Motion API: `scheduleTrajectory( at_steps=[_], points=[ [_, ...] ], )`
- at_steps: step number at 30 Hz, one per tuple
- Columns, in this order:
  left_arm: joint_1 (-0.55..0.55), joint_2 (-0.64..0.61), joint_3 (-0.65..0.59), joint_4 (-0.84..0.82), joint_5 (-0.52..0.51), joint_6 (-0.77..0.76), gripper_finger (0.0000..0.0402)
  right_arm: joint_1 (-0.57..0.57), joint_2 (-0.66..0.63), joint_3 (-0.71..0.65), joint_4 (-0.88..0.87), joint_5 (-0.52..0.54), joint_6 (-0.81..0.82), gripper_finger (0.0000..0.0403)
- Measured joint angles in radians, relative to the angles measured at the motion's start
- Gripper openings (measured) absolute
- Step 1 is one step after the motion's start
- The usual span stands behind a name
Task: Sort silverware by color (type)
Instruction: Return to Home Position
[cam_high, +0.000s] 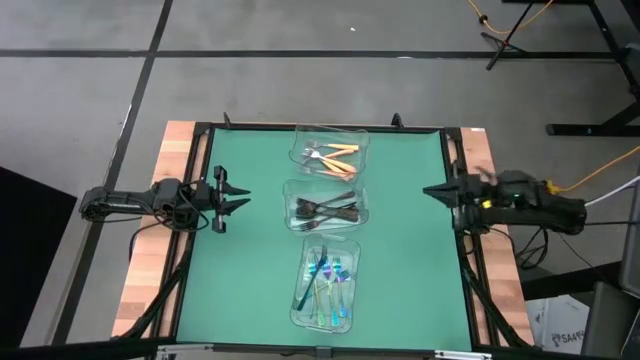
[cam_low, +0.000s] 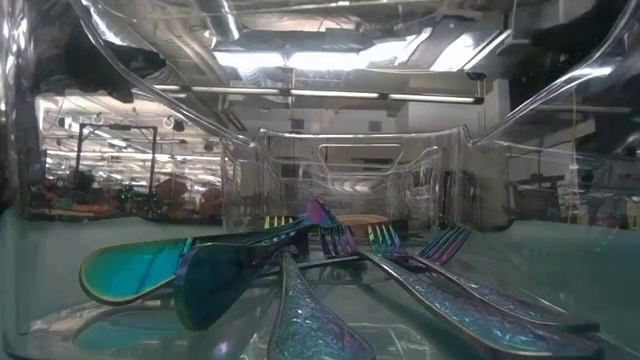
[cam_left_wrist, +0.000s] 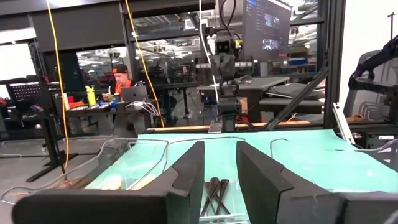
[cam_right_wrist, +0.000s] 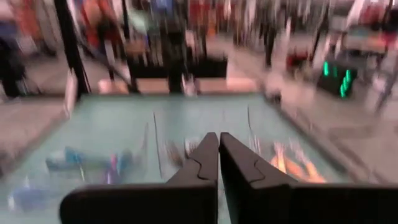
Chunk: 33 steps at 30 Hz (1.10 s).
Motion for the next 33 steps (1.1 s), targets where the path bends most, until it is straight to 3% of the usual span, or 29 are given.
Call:
scheduleTrajectory(
  at_steps=[4, 11, 21, 33],
  points=[
    [0.0, 0.0, 0.0, 0.0, 0.0, 0.0, 0.0086, 0.0, -0.087, -0.03, 0.073, -0.029, -0.006, 0.0005],
    [0.0, 0.0, 0.0, 0.0, 0.0, 0.0, 0.0086, 0.0, -0.078, -0.087, 0.137, -0.033, -0.006, 0.0005],
    [-0.001, 0.0, 0.0, 0.0, -0.003, 0.0, 0.0086, 0.0, -0.085, -0.255, 0.369, -0.069, -0.008, 0.0005],
    [-0.001, 0.0, 0.0, 0.0, -0.003, 0.0, 0.0086, 0.0, -0.085, -0.373, 0.389, -0.057, 0.0, 0.0005]
  ],
)
